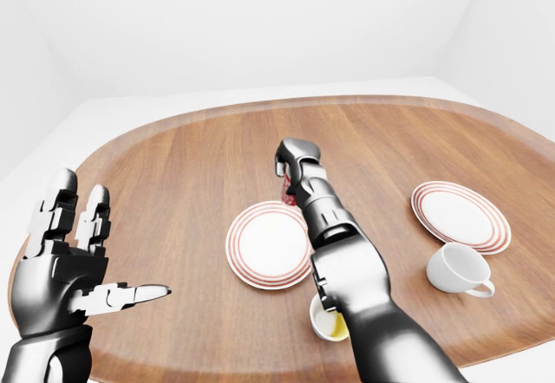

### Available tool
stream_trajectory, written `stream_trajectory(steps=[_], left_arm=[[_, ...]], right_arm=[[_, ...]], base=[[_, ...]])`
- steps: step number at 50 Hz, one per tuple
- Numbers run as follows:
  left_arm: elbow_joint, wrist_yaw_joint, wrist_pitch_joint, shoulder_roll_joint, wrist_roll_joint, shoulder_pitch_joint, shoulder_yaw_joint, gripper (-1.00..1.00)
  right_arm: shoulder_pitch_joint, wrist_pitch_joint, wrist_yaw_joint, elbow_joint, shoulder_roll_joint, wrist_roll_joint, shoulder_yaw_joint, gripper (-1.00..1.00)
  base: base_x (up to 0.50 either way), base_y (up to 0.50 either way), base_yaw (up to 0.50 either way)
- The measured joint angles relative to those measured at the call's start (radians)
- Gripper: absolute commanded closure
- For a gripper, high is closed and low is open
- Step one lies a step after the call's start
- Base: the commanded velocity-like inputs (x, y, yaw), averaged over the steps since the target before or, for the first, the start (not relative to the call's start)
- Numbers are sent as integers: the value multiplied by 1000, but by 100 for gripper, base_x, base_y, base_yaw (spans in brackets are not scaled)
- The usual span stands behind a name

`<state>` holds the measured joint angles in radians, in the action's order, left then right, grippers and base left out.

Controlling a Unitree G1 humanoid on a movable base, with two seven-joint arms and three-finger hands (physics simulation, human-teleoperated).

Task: Put the red mug on the left plate.

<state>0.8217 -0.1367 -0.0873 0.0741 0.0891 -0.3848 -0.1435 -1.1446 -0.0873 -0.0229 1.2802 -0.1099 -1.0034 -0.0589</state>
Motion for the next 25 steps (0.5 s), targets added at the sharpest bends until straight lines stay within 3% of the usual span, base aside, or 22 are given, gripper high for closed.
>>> stream_trajectory(steps=[14, 25], left_arm=[[-9, -6, 0, 4, 4, -2, -8, -100], [-16, -6, 0, 5, 6, -2, -10, -100]], right_arm=[[11, 0, -125, 79, 106, -167, -28, 100], [45, 0, -247, 99, 157, -213, -6, 100]], base=[[0, 0, 0], [0, 0, 0]])
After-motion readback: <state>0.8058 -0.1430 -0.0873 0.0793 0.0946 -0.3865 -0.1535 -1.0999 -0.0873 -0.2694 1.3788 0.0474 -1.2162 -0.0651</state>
